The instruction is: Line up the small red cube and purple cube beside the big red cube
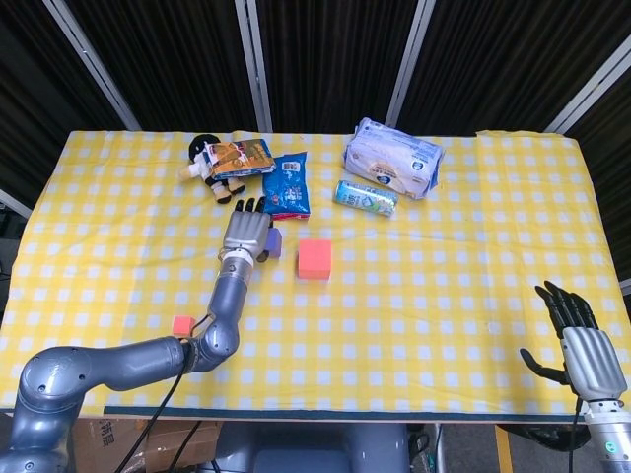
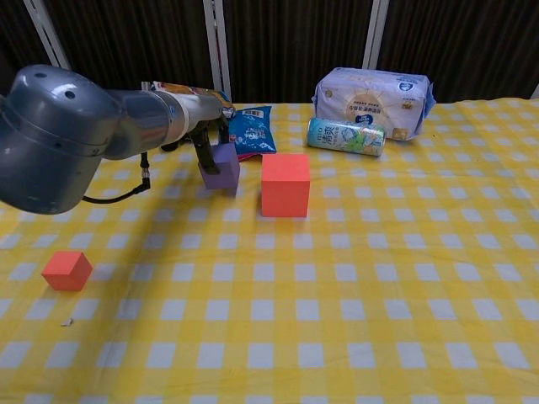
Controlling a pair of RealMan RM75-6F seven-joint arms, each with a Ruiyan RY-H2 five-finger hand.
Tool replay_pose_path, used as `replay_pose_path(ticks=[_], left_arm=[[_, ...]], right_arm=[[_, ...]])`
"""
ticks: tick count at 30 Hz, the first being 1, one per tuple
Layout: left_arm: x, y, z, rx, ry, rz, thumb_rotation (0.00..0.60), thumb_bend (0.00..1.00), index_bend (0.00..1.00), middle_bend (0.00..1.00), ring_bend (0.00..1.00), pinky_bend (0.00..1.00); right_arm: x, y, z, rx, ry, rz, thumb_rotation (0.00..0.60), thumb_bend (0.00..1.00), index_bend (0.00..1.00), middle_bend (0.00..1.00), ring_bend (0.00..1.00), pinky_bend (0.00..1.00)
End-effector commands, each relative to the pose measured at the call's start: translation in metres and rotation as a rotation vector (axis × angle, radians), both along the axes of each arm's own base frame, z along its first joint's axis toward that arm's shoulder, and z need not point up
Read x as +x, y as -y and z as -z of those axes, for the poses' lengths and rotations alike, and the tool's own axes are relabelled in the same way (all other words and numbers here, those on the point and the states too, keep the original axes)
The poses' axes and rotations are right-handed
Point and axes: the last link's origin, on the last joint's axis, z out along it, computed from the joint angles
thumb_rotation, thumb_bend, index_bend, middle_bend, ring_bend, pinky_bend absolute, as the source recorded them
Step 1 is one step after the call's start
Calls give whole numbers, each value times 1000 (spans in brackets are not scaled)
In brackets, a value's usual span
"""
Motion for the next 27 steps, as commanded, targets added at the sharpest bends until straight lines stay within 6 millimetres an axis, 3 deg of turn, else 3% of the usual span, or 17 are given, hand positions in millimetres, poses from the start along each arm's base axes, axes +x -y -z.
replay_pose_path(ticks=[1, 8, 27], left_arm=[[0, 13, 2, -26, -10, 8, 600, 378, 450, 0, 0, 0], [8, 24, 12, -52, -15, 24, 600, 378, 453, 0, 0, 0], [10, 18, 18, -42, -9, 3, 600, 377, 453, 0, 0, 0]], right_arm=[[0, 0, 0, -3, 1, -2, 600, 345, 0, 0, 0, 0], [0, 0, -2, -10, 7, -7, 600, 344, 0, 0, 0, 0], [1, 0, -1, -6, 7, -7, 600, 345, 0, 0, 0, 0]])
